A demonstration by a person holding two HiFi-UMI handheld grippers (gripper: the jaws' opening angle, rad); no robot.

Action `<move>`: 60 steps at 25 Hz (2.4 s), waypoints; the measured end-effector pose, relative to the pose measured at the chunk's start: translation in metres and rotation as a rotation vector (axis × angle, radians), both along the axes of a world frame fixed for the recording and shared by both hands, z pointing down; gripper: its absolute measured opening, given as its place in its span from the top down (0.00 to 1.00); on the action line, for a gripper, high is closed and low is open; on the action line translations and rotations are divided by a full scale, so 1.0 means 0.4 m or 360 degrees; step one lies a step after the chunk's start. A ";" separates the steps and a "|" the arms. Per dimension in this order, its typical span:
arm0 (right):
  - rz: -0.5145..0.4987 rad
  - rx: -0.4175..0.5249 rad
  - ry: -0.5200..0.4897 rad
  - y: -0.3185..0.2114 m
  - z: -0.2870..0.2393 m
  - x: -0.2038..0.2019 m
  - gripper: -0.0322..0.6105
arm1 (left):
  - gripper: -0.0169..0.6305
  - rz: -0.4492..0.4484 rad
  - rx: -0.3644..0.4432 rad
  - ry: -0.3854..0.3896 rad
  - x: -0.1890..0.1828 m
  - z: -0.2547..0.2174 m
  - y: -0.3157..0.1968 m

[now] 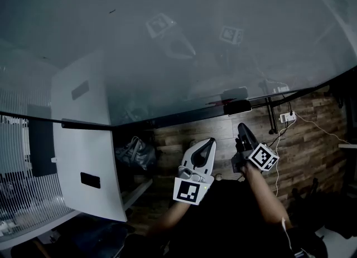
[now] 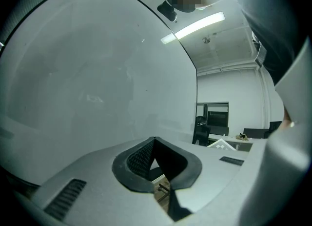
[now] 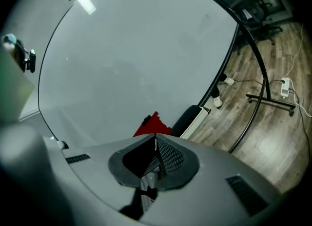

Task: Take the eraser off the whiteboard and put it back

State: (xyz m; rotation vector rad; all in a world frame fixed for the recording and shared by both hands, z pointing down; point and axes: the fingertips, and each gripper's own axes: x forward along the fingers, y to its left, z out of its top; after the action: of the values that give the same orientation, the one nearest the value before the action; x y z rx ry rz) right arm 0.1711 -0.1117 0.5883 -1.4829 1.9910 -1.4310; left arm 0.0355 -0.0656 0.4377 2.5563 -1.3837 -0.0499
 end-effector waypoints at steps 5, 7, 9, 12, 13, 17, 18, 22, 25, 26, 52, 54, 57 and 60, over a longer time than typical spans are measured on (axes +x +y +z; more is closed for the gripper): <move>0.0046 -0.0067 -0.0105 -0.024 0.044 0.004 0.93 | 0.96 -0.0005 -0.0021 -0.0003 -0.008 0.007 -0.014; 0.0061 -0.0100 -0.0154 -0.031 0.066 0.003 0.92 | 0.96 -0.0006 -0.0025 -0.0003 -0.011 0.011 -0.020; 0.0065 -0.0121 -0.0180 -0.040 0.084 0.002 0.89 | 0.96 -0.0007 -0.0028 -0.0001 -0.011 0.014 -0.027; 0.0059 -0.0160 -0.0208 -0.046 0.105 -0.006 0.84 | 0.96 -0.0010 -0.0038 0.0004 -0.015 0.016 -0.032; 0.0062 -0.0179 -0.0230 -0.046 0.113 -0.008 0.81 | 0.96 -0.0012 -0.0043 0.0004 -0.017 0.017 -0.032; 0.0094 -0.0230 -0.0327 -0.054 0.144 -0.017 0.76 | 0.96 -0.0016 -0.0063 0.0006 -0.024 0.028 -0.038; 0.0102 -0.0242 -0.0348 -0.057 0.151 -0.020 0.75 | 0.96 -0.0017 -0.0065 0.0006 -0.026 0.030 -0.040; 0.0140 -0.0302 -0.0407 -0.064 0.180 -0.017 0.71 | 0.96 -0.0028 -0.0073 0.0007 -0.030 0.034 -0.047; 0.0176 -0.0315 -0.0445 -0.071 0.192 -0.012 0.68 | 0.96 -0.0041 -0.0087 0.0012 -0.040 0.037 -0.051; 0.0185 -0.0315 -0.0453 -0.074 0.194 -0.011 0.68 | 0.96 -0.0045 -0.0093 0.0011 -0.044 0.039 -0.052; 0.0265 -0.0377 -0.0568 -0.118 0.213 -0.002 0.68 | 0.96 -0.0097 -0.0113 0.0017 -0.072 0.048 -0.075; 0.0264 -0.0377 -0.0575 -0.118 0.211 -0.004 0.70 | 0.96 -0.0096 -0.0117 0.0018 -0.073 0.049 -0.075; 0.0260 -0.0368 -0.0608 -0.116 0.208 -0.006 0.71 | 0.96 -0.0097 -0.0108 0.0025 -0.073 0.047 -0.071; 0.0258 -0.0367 -0.0623 -0.112 0.208 -0.005 0.73 | 0.96 -0.0097 -0.0114 0.0028 -0.071 0.050 -0.066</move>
State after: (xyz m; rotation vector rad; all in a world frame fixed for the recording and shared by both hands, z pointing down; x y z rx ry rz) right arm 0.1690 -0.1564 0.6714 -1.2882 1.4823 -1.7640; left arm 0.0069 -0.0918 0.4579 2.4500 -1.4305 -0.0325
